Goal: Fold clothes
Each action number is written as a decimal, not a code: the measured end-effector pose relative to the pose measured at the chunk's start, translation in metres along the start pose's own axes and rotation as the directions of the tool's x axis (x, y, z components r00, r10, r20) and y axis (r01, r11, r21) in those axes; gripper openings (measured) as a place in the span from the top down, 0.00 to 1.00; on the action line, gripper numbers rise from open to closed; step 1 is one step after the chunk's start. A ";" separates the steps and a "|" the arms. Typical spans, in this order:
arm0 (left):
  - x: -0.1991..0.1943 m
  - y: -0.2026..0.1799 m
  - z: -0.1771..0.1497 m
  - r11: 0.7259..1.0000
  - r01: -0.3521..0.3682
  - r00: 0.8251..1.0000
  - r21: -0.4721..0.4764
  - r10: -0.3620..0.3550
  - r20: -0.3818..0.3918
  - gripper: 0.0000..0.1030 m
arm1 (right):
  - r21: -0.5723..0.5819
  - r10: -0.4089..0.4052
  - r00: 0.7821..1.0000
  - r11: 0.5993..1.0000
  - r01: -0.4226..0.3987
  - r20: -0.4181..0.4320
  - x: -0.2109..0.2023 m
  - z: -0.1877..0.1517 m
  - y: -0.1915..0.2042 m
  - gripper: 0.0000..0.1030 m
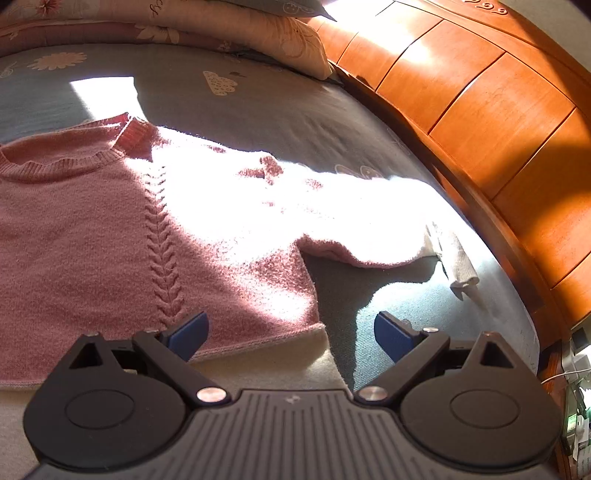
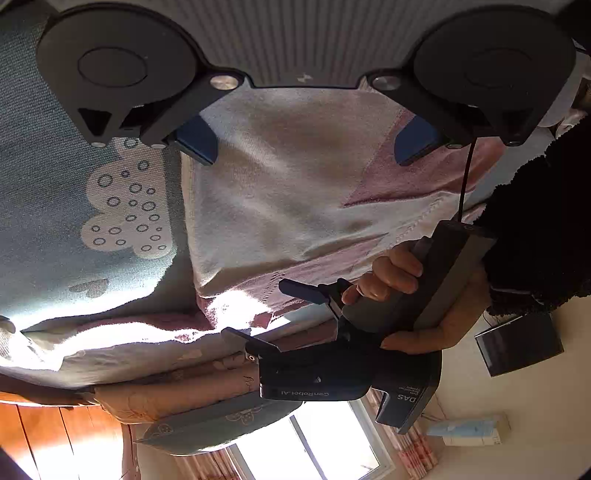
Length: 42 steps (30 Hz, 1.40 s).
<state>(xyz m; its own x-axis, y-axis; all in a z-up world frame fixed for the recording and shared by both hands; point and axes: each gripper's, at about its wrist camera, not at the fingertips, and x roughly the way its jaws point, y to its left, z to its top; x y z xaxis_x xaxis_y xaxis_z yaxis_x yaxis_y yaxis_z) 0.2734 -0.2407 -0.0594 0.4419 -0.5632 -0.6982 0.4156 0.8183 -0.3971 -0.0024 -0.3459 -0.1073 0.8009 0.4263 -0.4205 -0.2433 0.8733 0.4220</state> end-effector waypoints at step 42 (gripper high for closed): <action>-0.111 0.014 -0.079 0.964 -0.134 0.989 0.229 0.115 0.097 0.01 | 0.170 0.014 1.000 0.985 -0.017 0.019 -0.017 0.022 -0.018 0.30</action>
<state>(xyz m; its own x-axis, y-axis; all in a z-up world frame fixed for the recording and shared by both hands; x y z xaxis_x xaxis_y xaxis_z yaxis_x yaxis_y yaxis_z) 0.1670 -0.1579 -0.0341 0.5620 -0.4742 -0.6778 0.5233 0.8384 -0.1526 0.0001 -0.3739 -0.0894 0.8073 0.4343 -0.3995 -0.1604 0.8131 0.5596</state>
